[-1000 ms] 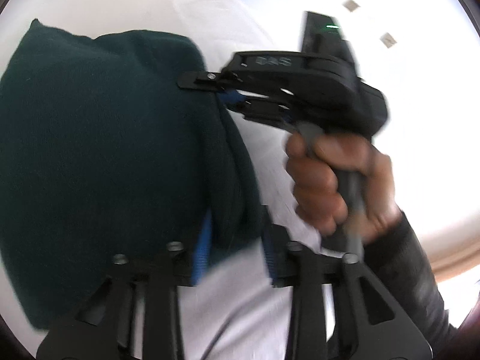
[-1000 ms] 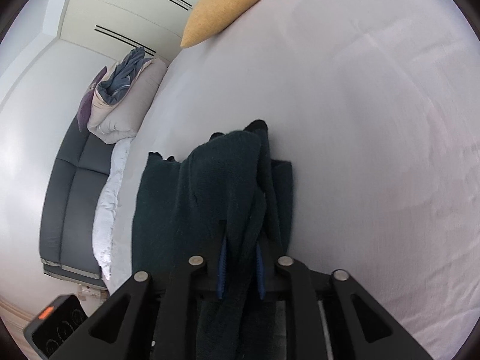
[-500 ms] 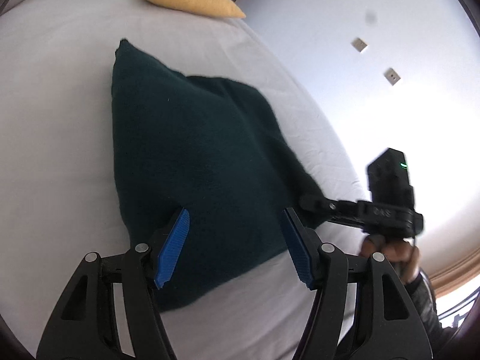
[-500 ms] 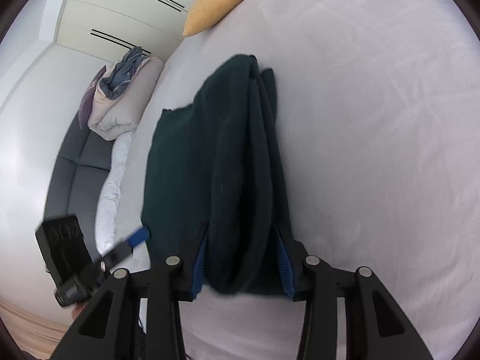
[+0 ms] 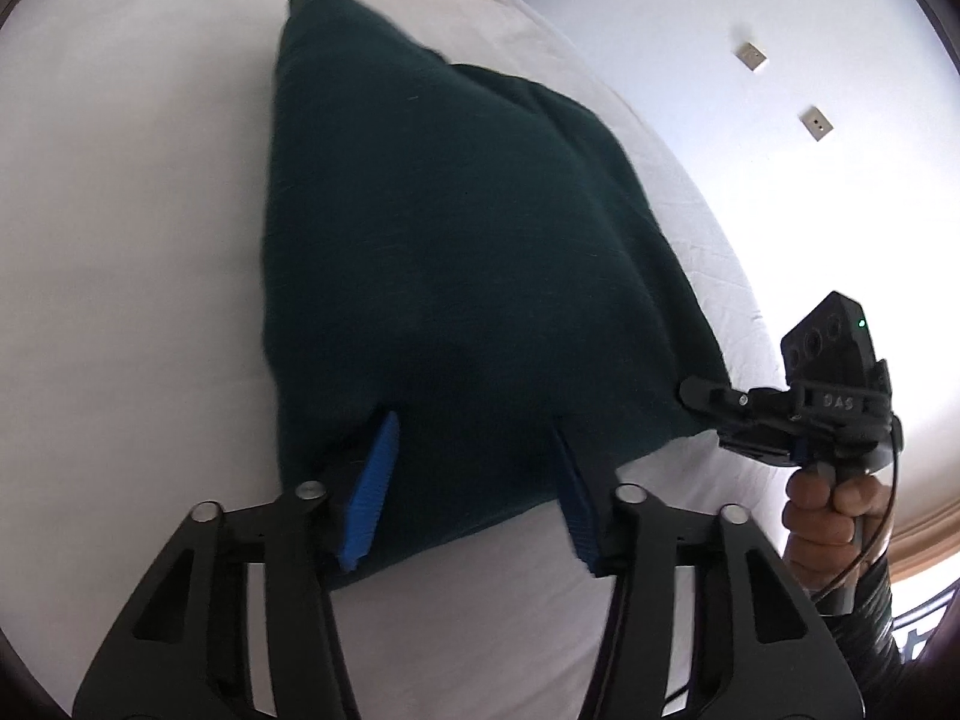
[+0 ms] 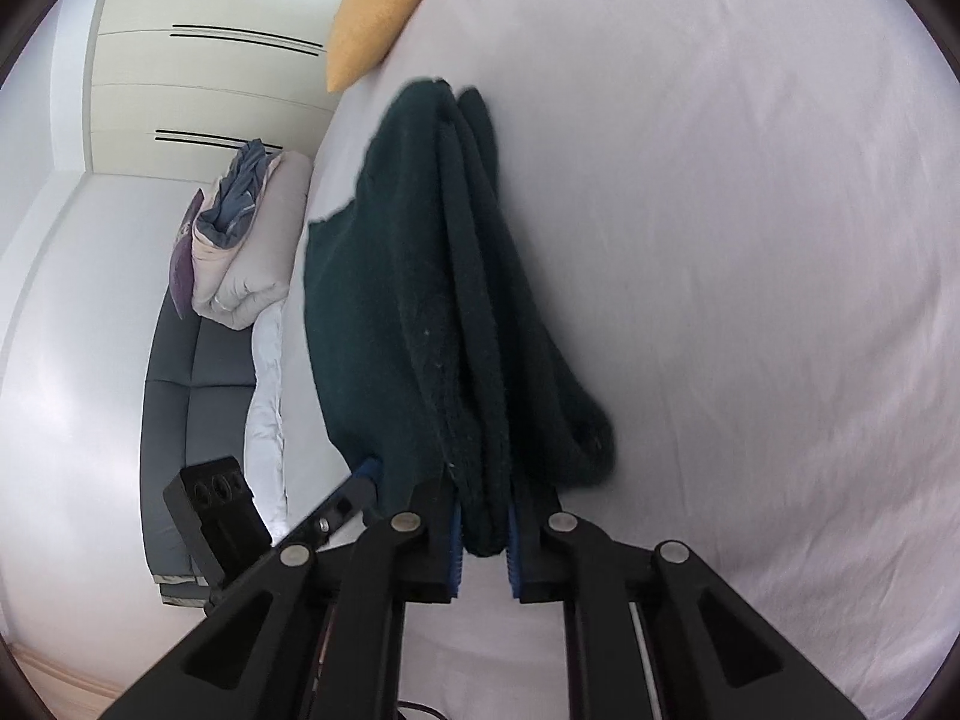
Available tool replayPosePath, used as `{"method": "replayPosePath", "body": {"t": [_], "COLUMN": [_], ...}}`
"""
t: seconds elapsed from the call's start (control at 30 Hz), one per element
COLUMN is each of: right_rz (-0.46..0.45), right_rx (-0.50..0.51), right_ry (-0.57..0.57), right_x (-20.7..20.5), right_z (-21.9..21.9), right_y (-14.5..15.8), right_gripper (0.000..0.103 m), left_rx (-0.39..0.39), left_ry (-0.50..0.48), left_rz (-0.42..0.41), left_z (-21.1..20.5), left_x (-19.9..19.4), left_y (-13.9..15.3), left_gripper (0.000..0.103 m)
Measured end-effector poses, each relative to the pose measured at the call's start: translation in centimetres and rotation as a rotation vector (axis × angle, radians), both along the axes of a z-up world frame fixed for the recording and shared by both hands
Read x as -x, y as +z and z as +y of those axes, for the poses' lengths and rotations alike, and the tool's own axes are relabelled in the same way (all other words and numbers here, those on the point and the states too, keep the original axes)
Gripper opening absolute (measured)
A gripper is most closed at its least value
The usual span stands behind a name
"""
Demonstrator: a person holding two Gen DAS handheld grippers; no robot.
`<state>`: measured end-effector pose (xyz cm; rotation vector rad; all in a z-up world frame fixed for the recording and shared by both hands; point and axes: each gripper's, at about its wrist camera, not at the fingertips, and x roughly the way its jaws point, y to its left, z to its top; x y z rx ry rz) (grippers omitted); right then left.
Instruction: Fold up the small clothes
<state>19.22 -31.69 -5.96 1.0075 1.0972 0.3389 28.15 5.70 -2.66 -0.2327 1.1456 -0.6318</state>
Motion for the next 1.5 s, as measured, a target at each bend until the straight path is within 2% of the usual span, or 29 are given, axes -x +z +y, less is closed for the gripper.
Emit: {"method": "replayPosePath", "body": {"t": [0.07, 0.13, 0.27, 0.33, 0.4, 0.47, 0.53, 0.57, 0.63, 0.73, 0.9, 0.97, 1.0, 1.03, 1.07, 1.17, 1.33, 1.5], "right_rz": [0.009, 0.011, -0.008, -0.008, -0.01, -0.018, -0.053, -0.084, -0.15, -0.195, -0.173, -0.132, -0.125, -0.124, -0.119, -0.118, -0.125, -0.149], "right_rx": [-0.014, -0.093, -0.064, -0.054, 0.006, 0.122, 0.245, 0.268, 0.234, 0.225, 0.105, 0.096, 0.081, 0.081, 0.073, 0.025, 0.035, 0.069], "right_ry": [-0.016, -0.062, -0.044, -0.04, -0.045, -0.076, -0.095, -0.097, -0.061, 0.01, 0.06, 0.045, 0.043, 0.036, 0.025, -0.004, -0.007, 0.06], "right_x": [0.1, 0.0, -0.9, -0.7, -0.3, 0.0, -0.5, -1.0, -3.0, -7.0, -13.1, -14.2, -14.7, -15.0, -15.1, -15.1, -14.4, -12.0], "right_z": [-0.5, -1.6, -1.3, -1.5, -1.7, -2.0, -1.7, -1.7, -0.9, 1.1, 3.0, 2.9, 2.6, 2.3, 1.8, 0.4, 0.5, 1.7], "right_y": [-1.2, -2.2, -1.3, -0.9, 0.3, 2.4, 4.8, 5.7, 7.3, 7.7, 4.7, 3.0, 2.4, 1.9, 1.5, 0.7, 0.8, 2.1], "right_gripper": [0.009, 0.008, 0.009, 0.011, 0.015, 0.018, 0.022, 0.022, 0.022, 0.022, 0.022, 0.018, 0.012, 0.003, 0.0, 0.0, 0.0, 0.003], "left_rx": [0.008, 0.007, 0.01, 0.019, 0.01, -0.001, -0.012, -0.015, -0.012, -0.043, -0.034, -0.025, -0.025, -0.022, 0.002, 0.068, 0.058, 0.074], "left_ry": [-0.008, -0.013, -0.009, -0.022, -0.025, -0.017, 0.012, 0.028, 0.035, 0.028, 0.021, 0.02, 0.016, 0.016, 0.019, 0.035, 0.032, 0.043], "left_rz": [0.003, 0.005, 0.004, -0.05, -0.118, -0.161, -0.172, -0.167, -0.152, -0.146, -0.134, -0.134, -0.142, -0.146, -0.136, -0.099, -0.123, -0.144], "left_z": [0.8, 0.5, -0.4, -0.3, -0.1, 0.2, 0.6, 0.5, 0.2, -1.7, -2.2, -2.2, -1.9, -2.4, -2.0, -1.3, -1.2, 0.0], "left_x": [0.1, 0.3, 1.3, 1.1, 0.2, -1.7, -3.6, -4.7, -6.8, -8.3, -9.7, -9.6, -9.5, -9.4, -9.6, -10.5, -9.4, -6.8], "left_y": [-0.1, -0.8, 0.4, 2.1, 4.1, 5.3, 5.3, 5.1, 4.4, 3.4, 1.8, 1.2, 1.0, 1.0, 0.7, -0.4, -0.1, 0.8], "left_gripper": [0.045, 0.045, 0.045, 0.045, 0.045, 0.045, 0.045, 0.045, 0.045, 0.045, 0.045, 0.041, 0.039, 0.036, 0.036, 0.035, 0.035, 0.035]}}
